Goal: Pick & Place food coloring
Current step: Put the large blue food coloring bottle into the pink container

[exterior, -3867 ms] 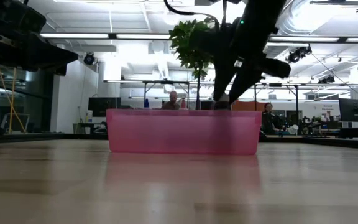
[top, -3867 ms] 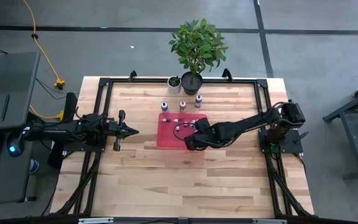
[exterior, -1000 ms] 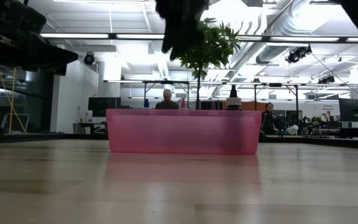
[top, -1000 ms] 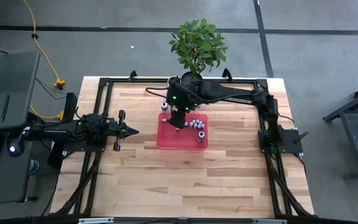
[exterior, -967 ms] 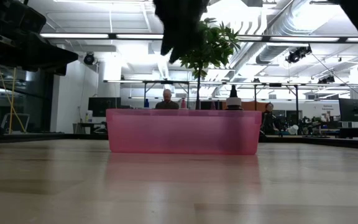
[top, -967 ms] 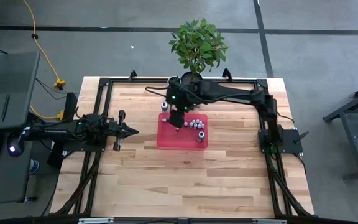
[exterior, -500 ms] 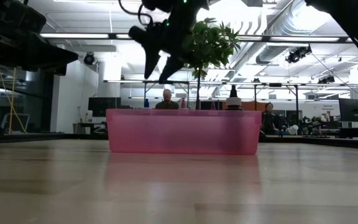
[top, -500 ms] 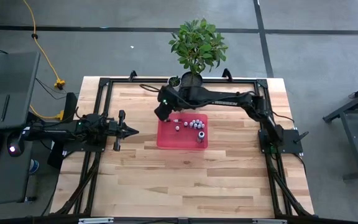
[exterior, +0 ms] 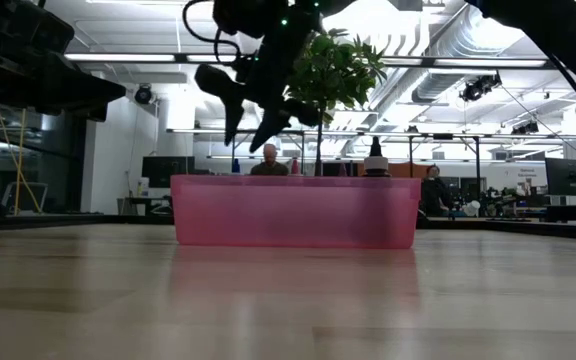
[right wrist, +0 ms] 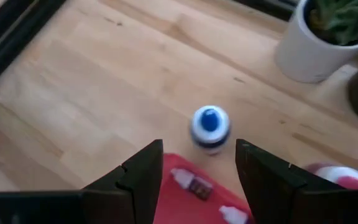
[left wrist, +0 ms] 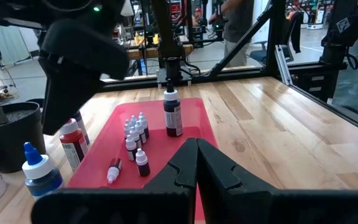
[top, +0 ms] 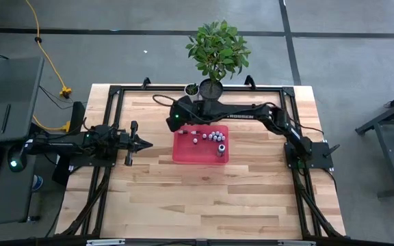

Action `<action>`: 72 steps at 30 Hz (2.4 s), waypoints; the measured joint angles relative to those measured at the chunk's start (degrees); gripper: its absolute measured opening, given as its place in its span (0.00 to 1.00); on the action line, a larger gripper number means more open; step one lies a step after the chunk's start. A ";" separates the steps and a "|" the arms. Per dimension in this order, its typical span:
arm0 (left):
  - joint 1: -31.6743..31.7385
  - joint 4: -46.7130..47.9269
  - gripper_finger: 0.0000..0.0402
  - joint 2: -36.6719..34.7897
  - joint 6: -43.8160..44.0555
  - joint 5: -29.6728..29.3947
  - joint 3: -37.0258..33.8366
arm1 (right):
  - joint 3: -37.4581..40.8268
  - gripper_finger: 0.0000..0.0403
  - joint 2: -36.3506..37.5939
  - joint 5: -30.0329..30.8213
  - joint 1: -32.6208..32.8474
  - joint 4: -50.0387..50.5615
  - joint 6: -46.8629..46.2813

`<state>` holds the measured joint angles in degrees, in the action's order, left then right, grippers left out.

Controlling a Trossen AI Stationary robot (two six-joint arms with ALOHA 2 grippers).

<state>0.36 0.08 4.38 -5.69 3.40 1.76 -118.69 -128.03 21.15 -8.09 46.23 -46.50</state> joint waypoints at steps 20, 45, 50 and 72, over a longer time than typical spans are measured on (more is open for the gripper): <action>-0.02 0.01 0.00 0.00 0.01 0.00 0.00 | -0.07 0.71 -0.24 -4.36 1.32 -1.51 -0.25; 0.00 0.00 0.00 0.00 0.02 0.02 0.00 | -10.03 0.76 -0.19 -9.79 -2.98 12.56 10.28; 0.00 0.01 0.00 0.00 0.01 0.01 -0.01 | -10.93 0.76 -1.66 -10.15 -2.87 12.22 13.73; -0.02 0.00 0.00 -0.01 0.00 0.02 -0.02 | -14.53 0.76 -5.46 -4.46 -3.28 15.87 18.02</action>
<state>0.34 0.08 4.37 -5.69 3.42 1.74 -133.22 -133.49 16.69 -11.37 62.10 -28.49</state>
